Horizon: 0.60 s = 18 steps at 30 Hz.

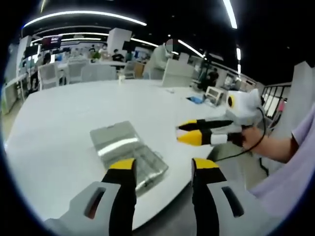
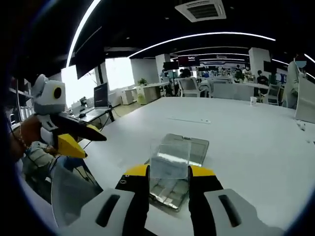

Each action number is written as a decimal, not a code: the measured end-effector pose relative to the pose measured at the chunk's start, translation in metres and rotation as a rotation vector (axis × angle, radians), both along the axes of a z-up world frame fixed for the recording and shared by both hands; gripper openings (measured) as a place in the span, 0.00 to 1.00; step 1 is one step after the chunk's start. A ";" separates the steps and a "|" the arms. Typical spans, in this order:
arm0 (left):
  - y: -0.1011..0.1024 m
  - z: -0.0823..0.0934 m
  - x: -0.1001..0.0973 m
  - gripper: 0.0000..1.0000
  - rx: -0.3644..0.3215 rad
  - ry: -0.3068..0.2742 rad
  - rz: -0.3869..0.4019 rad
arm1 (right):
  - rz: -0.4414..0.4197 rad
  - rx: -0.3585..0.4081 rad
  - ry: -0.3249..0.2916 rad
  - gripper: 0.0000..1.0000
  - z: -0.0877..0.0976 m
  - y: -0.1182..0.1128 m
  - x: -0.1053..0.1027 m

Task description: Insert the divider into the dual guide fixture by aligning both edges with the guide slots and pushing it downward to the bottom, including one-sided entry, uneven engagement, binding, and posture correction.

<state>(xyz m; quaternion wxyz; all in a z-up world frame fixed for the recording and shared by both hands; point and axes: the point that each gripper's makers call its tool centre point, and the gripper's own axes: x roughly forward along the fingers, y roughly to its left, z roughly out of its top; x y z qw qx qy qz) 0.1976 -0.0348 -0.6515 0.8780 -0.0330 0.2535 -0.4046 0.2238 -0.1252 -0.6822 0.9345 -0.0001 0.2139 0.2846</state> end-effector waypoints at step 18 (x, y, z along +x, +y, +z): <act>-0.031 0.012 0.026 0.29 -0.062 0.021 -0.029 | 0.057 0.021 -0.047 0.26 0.011 0.038 -0.001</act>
